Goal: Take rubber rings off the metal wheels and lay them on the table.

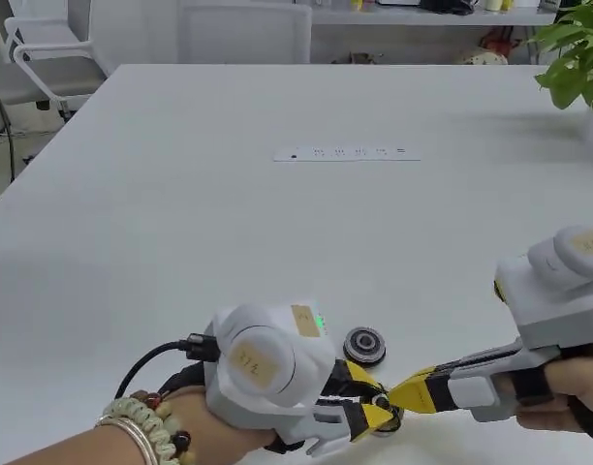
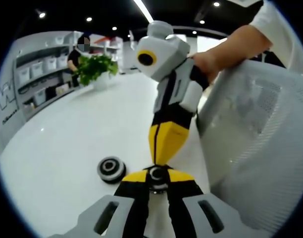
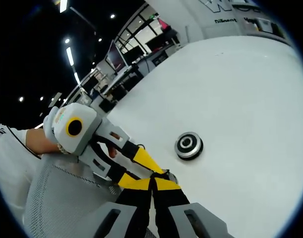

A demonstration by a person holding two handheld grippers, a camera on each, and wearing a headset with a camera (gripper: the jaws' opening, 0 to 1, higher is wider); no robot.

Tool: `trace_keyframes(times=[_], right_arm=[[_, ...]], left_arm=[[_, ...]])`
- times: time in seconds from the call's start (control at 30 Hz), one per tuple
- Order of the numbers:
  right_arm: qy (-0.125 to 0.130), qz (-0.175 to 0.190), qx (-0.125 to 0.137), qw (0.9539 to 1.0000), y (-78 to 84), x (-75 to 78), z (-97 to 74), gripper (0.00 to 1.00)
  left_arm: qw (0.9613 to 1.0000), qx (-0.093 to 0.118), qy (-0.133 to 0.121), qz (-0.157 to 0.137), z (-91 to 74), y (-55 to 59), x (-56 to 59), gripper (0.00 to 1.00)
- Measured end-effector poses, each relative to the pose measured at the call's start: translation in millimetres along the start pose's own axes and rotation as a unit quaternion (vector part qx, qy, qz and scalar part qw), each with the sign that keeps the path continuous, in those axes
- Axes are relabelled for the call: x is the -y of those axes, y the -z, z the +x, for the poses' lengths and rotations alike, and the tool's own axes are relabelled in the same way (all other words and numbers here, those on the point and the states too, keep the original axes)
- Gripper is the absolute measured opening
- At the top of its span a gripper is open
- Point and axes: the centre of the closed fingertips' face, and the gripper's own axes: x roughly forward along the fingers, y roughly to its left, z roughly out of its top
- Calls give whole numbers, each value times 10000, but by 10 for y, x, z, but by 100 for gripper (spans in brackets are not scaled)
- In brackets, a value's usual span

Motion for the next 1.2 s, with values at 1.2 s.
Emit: trace_keyframes(times=[1.2], right_arm=[[400, -231, -269, 9986, 71, 123, 9, 0]], left_arm=[[9968, -161, 254, 747, -204, -452, 145, 34]])
